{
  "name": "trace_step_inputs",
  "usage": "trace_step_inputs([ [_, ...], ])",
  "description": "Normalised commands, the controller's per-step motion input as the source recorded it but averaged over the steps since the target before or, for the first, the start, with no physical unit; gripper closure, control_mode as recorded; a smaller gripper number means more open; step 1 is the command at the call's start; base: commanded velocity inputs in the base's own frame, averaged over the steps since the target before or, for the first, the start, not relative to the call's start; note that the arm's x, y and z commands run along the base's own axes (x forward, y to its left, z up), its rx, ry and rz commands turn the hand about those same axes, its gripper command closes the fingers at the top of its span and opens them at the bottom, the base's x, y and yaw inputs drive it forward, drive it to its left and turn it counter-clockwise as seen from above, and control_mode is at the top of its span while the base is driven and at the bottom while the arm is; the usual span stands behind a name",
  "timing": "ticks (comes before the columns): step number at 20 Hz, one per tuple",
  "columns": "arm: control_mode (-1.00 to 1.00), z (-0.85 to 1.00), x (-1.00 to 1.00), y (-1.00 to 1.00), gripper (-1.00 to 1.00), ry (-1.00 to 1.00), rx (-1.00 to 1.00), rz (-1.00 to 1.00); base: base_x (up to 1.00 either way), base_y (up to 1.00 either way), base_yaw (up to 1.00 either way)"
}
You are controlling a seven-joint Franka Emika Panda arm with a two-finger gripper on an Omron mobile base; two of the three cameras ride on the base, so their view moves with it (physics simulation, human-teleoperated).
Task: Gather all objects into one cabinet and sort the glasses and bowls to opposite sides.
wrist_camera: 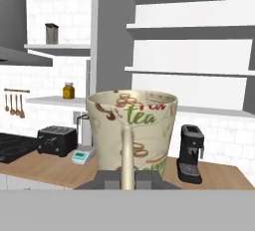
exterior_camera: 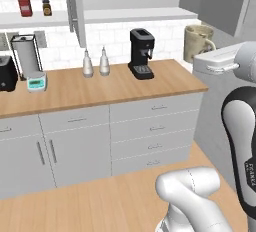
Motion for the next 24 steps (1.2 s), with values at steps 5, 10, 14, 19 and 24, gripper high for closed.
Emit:
trace_step_inputs([
  [5, 1.0, 0.0, 0.0, 0.0, 1.0, 0.0, 0.0, 0.0, 0.79, 0.59, -0.41],
  [10, 1.0, 0.0, 0.0, 0.0, 1.0, 0.0, 0.0, 0.0, 1.0, 0.52, -0.34],
  [14, 1.0, 0.0, 0.0, 0.0, 1.0, 0.0, 0.0, 0.0, 1.0, 0.13, -0.14],
  [19, 1.0, 0.0, 0.0, 0.0, 1.0, 0.0, 0.0, 0.0, 0.99, 0.24, -0.13],
  [24, 1.0, 0.0, 0.0, 0.0, 1.0, 0.0, 0.0, 0.0, 0.36, 0.21, -0.1],
])
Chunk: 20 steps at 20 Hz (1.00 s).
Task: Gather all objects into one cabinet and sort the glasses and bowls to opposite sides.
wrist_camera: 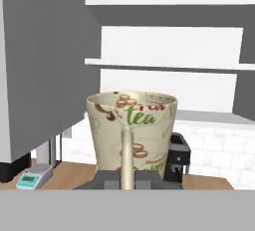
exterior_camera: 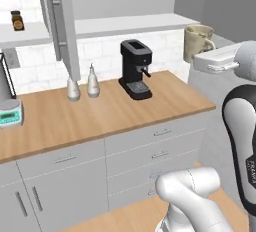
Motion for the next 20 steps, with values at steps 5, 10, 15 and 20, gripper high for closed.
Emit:
trace_step_inputs([
  [5, 1.0, 0.0, 0.0, 0.0, 1.0, 0.0, 0.0, 0.0, -0.27, 0.8, -0.32],
  [10, 1.0, 0.0, 0.0, 0.0, 1.0, 0.0, 0.0, 0.0, -0.54, 0.94, -0.3],
  [15, 1.0, 0.0, 0.0, 0.0, 1.0, 0.0, 0.0, 0.0, -0.95, 0.99, -0.19],
  [20, 1.0, 0.0, 0.0, 0.0, 1.0, 0.0, 0.0, 0.0, -0.69, 1.0, -0.19],
])
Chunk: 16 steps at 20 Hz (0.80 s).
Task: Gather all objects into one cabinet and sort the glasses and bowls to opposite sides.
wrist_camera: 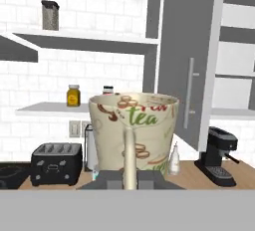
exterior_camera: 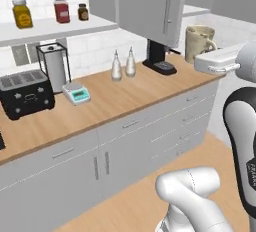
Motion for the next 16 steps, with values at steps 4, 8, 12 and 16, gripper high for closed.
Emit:
trace_step_inputs([
  [4, 1.0, 0.0, 0.0, 0.0, 1.0, 0.0, 0.0, 0.0, -0.06, 1.0, -0.25],
  [8, 1.0, 0.0, 0.0, 0.0, 1.0, 0.0, 0.0, 0.0, -0.22, 1.0, -0.19],
  [12, 1.0, 0.0, 0.0, 0.0, 1.0, 0.0, 0.0, 0.0, -0.64, 1.0, -0.02],
  [16, 1.0, 0.0, 0.0, 0.0, 1.0, 0.0, 0.0, 0.0, -0.65, 1.0, 0.04],
])
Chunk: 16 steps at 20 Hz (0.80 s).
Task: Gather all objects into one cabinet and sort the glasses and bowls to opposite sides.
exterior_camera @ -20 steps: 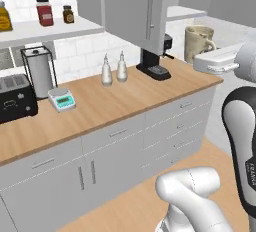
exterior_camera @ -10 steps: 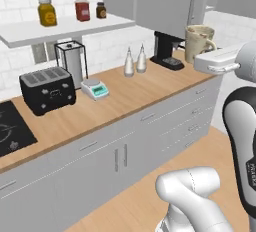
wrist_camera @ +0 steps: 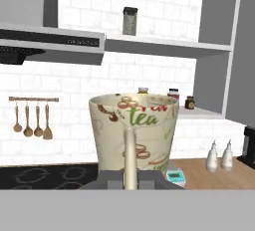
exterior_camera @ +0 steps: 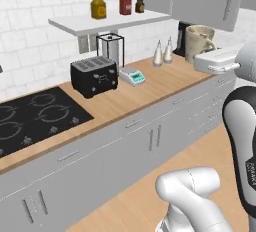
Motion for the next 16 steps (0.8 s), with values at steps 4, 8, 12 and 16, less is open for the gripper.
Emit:
trace_step_inputs([
  [4, 1.0, 0.0, 0.0, 0.0, 1.0, 0.0, 0.0, 0.0, -0.54, 1.0, 0.13],
  [8, 1.0, 0.0, 0.0, 0.0, 1.0, 0.0, 0.0, 0.0, -0.4, 1.0, 0.06],
  [12, 1.0, 0.0, 0.0, 0.0, 1.0, 0.0, 0.0, 0.0, -0.02, 1.0, 0.0],
  [16, 1.0, 0.0, 0.0, 0.0, 1.0, 0.0, 0.0, 0.0, 0.01, 0.96, 0.0],
])
